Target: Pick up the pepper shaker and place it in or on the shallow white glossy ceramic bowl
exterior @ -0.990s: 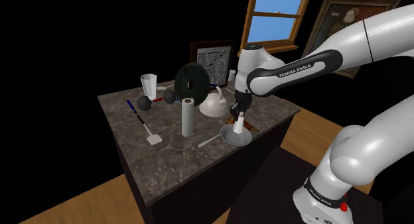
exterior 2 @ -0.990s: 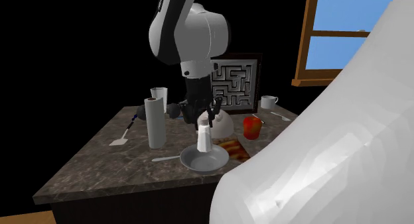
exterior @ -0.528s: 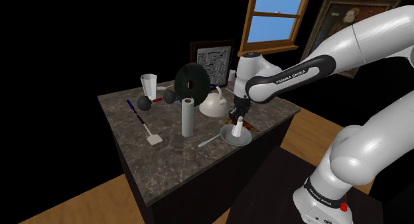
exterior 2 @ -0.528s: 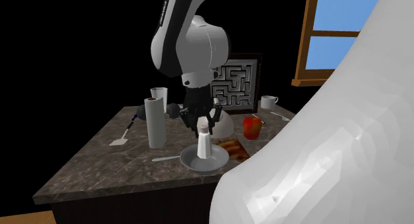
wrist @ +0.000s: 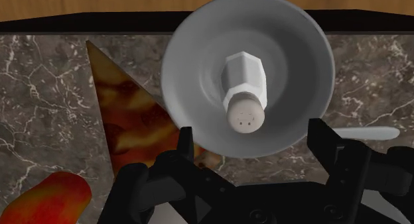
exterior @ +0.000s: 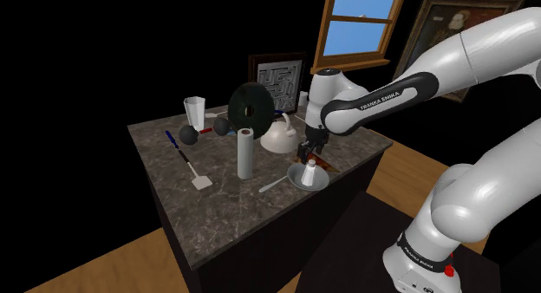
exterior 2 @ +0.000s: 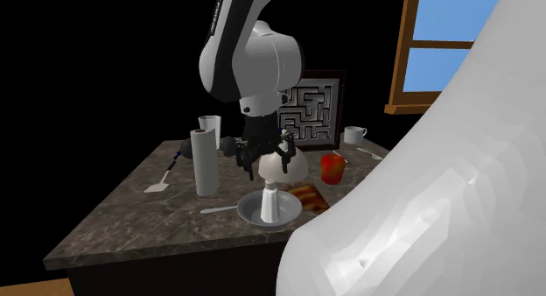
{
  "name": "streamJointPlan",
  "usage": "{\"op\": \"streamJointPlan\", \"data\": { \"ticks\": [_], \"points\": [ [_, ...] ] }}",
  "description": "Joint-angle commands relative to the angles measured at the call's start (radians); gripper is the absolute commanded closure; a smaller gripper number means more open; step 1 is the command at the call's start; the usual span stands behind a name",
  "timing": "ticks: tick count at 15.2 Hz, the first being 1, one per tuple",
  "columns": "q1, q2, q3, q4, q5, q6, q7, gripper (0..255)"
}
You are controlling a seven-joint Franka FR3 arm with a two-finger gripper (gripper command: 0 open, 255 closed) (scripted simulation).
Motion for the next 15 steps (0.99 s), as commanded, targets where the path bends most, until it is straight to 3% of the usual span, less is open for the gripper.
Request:
{"op": "streamJointPlan", "data": {
  "ticks": [1,3,7,15],
  "points": [
    [0.0,0.0,0.0,0.0,0.0,0.0,0.0,0],
    [0.0,0.0,0.0,0.0,0.0,0.0,0.0,0],
    [0.012,-0.074,0.005,0.07,0.021,-0.144,-0.012,0],
    [0.012,-0.074,0.005,0.07,0.021,-0.144,-0.012,0]
  ]
}}
